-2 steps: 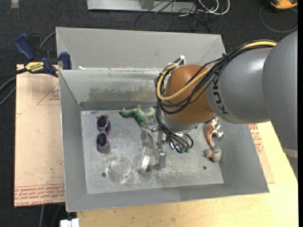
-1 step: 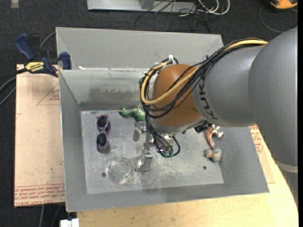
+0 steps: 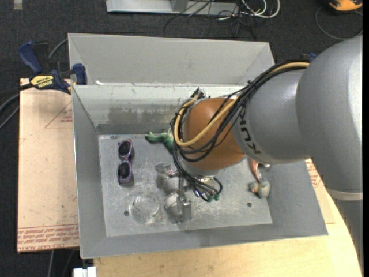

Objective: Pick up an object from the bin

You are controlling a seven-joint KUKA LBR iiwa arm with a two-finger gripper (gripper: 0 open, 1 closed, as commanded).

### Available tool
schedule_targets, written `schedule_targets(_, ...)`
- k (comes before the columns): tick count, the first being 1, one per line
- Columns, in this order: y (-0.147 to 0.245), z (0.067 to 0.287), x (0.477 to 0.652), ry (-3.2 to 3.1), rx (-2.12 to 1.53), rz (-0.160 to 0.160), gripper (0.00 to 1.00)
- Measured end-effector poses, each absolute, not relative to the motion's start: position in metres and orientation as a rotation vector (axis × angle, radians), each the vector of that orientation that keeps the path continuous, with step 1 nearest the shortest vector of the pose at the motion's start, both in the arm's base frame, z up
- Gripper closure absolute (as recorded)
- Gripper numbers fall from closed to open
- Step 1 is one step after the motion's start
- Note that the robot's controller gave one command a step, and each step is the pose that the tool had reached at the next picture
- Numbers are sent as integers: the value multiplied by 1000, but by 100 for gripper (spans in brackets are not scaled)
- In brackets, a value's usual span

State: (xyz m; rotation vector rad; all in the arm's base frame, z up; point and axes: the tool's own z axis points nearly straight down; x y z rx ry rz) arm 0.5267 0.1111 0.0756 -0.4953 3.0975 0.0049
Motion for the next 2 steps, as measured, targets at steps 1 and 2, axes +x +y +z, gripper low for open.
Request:
schedule_targets(1,104,71,529,3054,-730,9,100)
schedule_targets(2,104,71,529,3054,-729,9,100)
